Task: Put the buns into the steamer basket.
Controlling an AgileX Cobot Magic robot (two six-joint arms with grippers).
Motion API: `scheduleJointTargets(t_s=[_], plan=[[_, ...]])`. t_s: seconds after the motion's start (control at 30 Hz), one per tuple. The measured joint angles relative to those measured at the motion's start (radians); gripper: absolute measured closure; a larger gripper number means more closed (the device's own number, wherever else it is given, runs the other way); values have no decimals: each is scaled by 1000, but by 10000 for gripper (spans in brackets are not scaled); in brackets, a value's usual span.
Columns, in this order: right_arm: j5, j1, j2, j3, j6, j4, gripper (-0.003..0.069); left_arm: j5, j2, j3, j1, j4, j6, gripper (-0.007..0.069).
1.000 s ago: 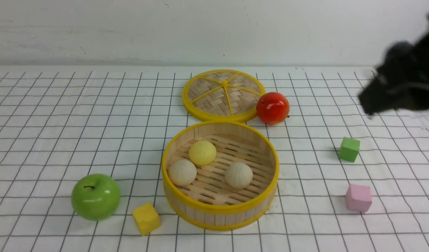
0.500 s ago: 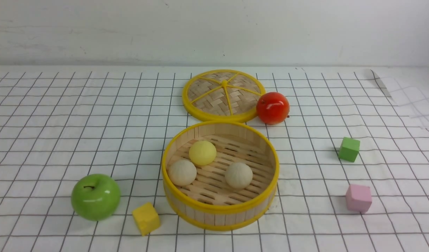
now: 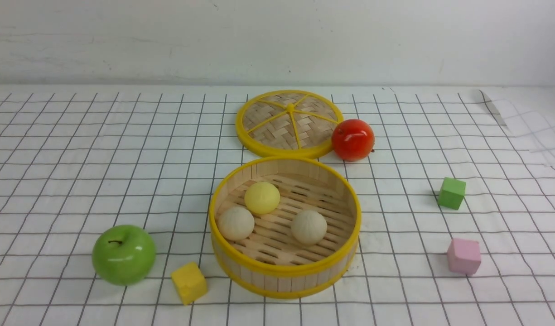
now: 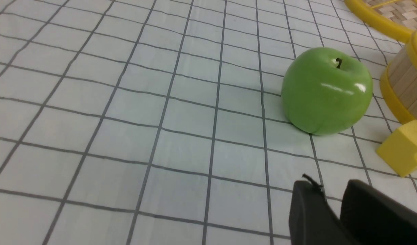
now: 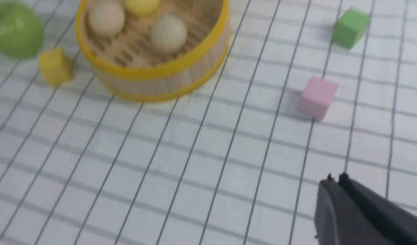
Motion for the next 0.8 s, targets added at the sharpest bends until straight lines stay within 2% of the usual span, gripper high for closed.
scheduleJointTargets(t_s=[0.03, 0.07, 0.17, 0.3, 0.5, 0.63, 0.8], plan=[[-57, -61, -48, 42, 0, 0, 669, 0, 0, 0, 0, 0, 0, 480], [-76, -70, -55, 49, 0, 0, 669, 0, 0, 0, 0, 0, 0, 480], [-230, -233, -179, 183, 0, 0, 664, 0, 0, 0, 0, 0, 0, 477], [-377, -337, -269, 333, 0, 0, 660, 0, 0, 0, 0, 0, 0, 470], [-513, -371, -335, 561, 0, -15, 656, 0, 0, 0, 0, 0, 0, 470], [-542, -371, -379, 689, 0, -43, 655, 0, 0, 0, 0, 0, 0, 466], [-556, -371, -387, 717, 1, -56, 648, 0, 0, 0, 0, 0, 0, 465]])
